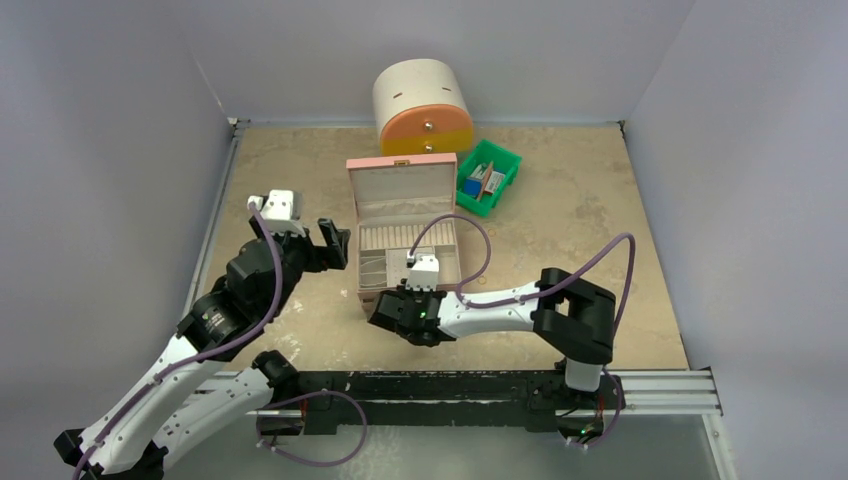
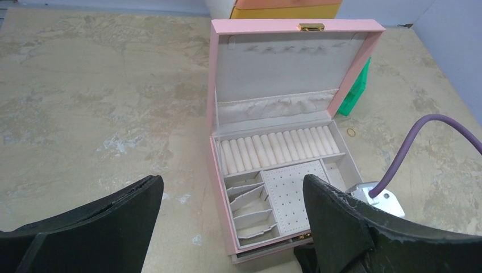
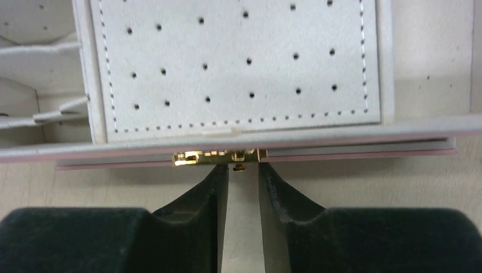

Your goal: Organize the mixed jewelry

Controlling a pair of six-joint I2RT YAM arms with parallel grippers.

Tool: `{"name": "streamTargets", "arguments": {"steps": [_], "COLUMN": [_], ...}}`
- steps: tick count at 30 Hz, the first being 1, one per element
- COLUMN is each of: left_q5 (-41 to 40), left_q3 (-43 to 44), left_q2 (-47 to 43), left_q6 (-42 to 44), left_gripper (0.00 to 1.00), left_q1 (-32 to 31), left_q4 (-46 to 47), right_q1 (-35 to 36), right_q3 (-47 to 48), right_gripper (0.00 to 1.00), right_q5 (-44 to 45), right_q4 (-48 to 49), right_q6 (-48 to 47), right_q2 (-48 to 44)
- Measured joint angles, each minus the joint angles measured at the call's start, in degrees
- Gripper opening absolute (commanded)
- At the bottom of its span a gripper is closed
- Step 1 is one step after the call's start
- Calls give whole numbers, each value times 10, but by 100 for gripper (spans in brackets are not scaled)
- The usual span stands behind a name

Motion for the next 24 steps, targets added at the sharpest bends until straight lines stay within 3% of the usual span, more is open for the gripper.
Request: {"name": "streamTargets", "arguments": {"steps": [24], "left_q5": [-5], "left_q3": [0], "left_q2": [4], "left_q6": [0], "left_gripper": [93], "left_q1": [0], "left_q4": [0], "right_q1": [-12], "right_q3": [-127], "right_gripper": [36], "right_q5": [47], "right_q4": [266], "right_q6": [-138], "right_q2": [-12]}}
